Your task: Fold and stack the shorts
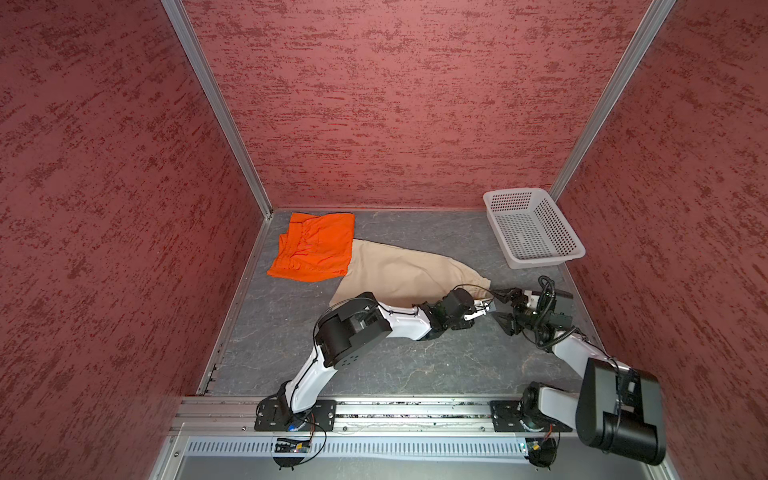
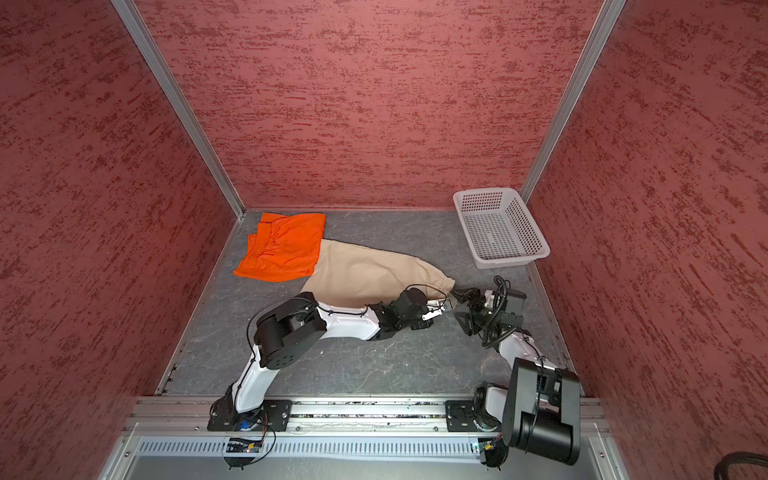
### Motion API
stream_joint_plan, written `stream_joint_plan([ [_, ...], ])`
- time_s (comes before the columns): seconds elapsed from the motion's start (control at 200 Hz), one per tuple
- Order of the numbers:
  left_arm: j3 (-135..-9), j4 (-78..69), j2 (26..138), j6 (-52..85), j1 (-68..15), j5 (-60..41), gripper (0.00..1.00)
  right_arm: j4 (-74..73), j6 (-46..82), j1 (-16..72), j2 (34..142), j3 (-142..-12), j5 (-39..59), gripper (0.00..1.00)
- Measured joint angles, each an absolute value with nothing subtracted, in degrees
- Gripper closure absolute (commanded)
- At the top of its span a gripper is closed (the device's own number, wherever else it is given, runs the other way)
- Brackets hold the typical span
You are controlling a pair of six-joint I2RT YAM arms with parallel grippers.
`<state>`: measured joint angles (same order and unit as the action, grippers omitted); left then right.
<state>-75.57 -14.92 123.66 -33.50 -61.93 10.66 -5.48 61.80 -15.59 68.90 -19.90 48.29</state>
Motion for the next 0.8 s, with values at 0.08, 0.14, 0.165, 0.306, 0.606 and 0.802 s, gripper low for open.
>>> stream_joint_plan([
  [0.08, -75.4, -15.2, 123.7, -33.5, -61.9, 10.7, 1.0, -6.7, 63.0, -14.6, 69.1, -19.9, 48.3, 0.11],
  [0.14, -75.4, -15.4, 123.7, -33.5, -61.9, 10.7, 1.0, -8.3, 64.0, -13.6, 69.8, -19.7, 48.4, 0.11],
  [0.165, -75.3, -15.5, 123.7, -33.5, -61.9, 10.7, 1.0, -8.9, 64.4, -13.3, 70.1, -19.7, 48.4, 0.11],
  [0.306, -75.1, -15.7, 123.7, -34.2, -62.0, 9.9, 1.0, -12.7, 65.8, -11.9, 73.7, -19.8, 48.6, 0.11],
  [0.606, -72.8, -14.8, 123.7, -38.2, -62.5, 0.9, 0.7, -22.3, 65.7, -11.8, 87.8, -21.8, 50.7, 0.19],
  [0.802, -71.6, -13.7, 122.5, -37.6, -62.7, -3.0, 0.51, -25.4, 65.4, -11.8, 90.4, -22.7, 51.0, 0.23],
])
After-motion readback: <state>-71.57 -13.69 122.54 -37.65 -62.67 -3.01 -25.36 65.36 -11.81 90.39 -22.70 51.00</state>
